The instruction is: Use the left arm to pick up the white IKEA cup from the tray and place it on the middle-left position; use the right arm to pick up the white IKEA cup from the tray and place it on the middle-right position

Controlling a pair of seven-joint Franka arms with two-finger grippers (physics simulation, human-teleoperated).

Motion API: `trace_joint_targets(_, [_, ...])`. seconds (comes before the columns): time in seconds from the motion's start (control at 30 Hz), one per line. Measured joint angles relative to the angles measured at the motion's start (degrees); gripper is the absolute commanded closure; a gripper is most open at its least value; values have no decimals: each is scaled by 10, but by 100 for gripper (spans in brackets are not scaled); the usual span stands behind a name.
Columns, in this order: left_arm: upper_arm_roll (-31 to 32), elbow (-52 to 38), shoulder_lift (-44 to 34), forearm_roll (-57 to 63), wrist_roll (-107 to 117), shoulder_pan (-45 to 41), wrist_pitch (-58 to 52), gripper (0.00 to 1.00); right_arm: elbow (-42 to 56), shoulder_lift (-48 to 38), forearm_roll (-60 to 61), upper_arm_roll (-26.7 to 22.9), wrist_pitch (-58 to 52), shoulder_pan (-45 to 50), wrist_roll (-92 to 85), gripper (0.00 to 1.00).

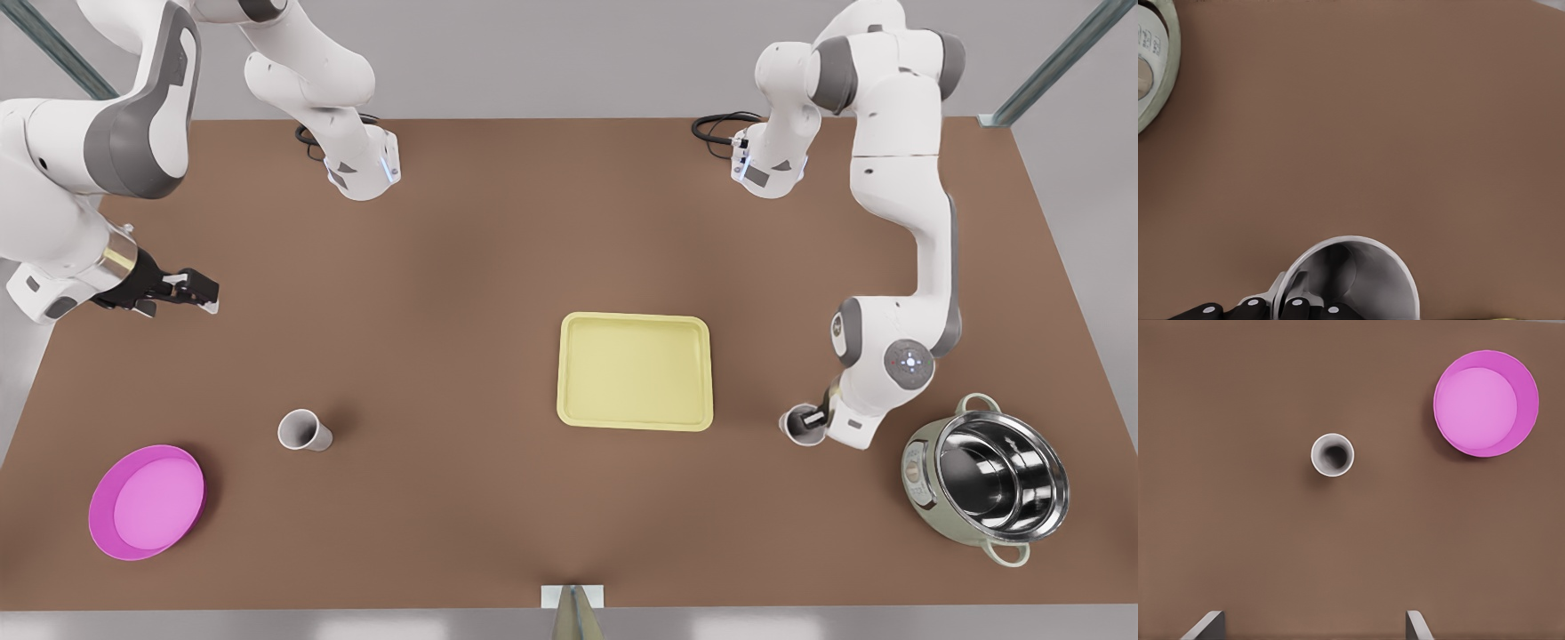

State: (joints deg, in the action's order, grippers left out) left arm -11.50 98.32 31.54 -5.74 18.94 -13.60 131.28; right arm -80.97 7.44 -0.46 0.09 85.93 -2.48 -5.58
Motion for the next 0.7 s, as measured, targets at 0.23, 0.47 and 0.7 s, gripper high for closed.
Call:
trace_joint_targets(0.23, [-8,2,43,11,-51,0,110,80,0,0,0,1,-1,0,6,0])
trace_joint_targets(0.47, [-10,3,64,8,-88,6,186,0,0,0,-1,0,-1,0,10,0])
trace_joint_targets(0.7, [-10,8,52,-1,-133,3,201,0,0,0,-1,-1,-2,-1,12,0])
